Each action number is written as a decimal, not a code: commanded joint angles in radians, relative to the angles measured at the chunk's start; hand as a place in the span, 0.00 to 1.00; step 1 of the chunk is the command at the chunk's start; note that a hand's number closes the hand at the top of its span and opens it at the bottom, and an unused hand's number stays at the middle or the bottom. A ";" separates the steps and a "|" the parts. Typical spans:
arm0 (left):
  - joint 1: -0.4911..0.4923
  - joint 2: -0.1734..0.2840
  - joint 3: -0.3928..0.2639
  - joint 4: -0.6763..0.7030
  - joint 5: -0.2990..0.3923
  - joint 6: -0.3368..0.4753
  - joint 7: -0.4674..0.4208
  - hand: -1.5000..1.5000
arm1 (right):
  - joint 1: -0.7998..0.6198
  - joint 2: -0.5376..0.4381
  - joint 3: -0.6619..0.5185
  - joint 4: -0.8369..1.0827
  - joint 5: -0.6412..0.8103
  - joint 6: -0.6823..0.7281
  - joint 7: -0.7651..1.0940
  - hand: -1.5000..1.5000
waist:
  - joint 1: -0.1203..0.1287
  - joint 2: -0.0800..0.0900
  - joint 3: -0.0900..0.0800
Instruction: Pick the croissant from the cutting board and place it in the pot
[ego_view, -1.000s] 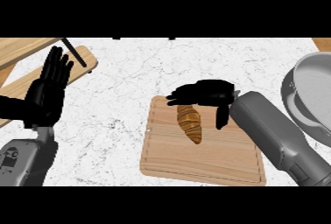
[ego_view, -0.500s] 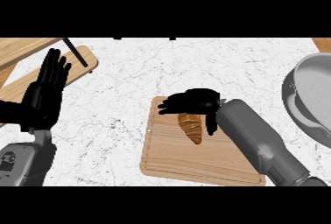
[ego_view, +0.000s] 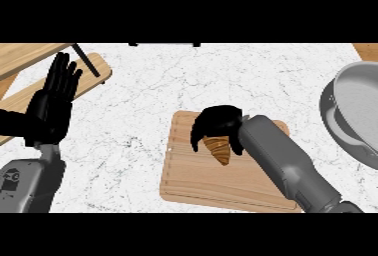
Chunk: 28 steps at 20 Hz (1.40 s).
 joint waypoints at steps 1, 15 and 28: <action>0.043 -0.033 -0.013 -0.013 -0.017 0.010 -0.023 0.50 | 0.059 0.038 -0.008 0.006 0.007 -0.066 -0.073 1.00 | 0.002 0.012 0.009; 0.066 -0.036 -0.008 -0.036 -0.049 -0.002 -0.021 0.50 | 0.125 -0.022 -0.168 -0.270 -0.018 -0.067 0.037 1.00 | -0.011 0.007 0.009; 0.050 -0.009 0.027 -0.046 -0.031 0.006 0.006 0.50 | -0.044 -0.152 -0.632 -0.069 0.051 -0.435 1.186 1.00 | -0.035 0.006 -0.004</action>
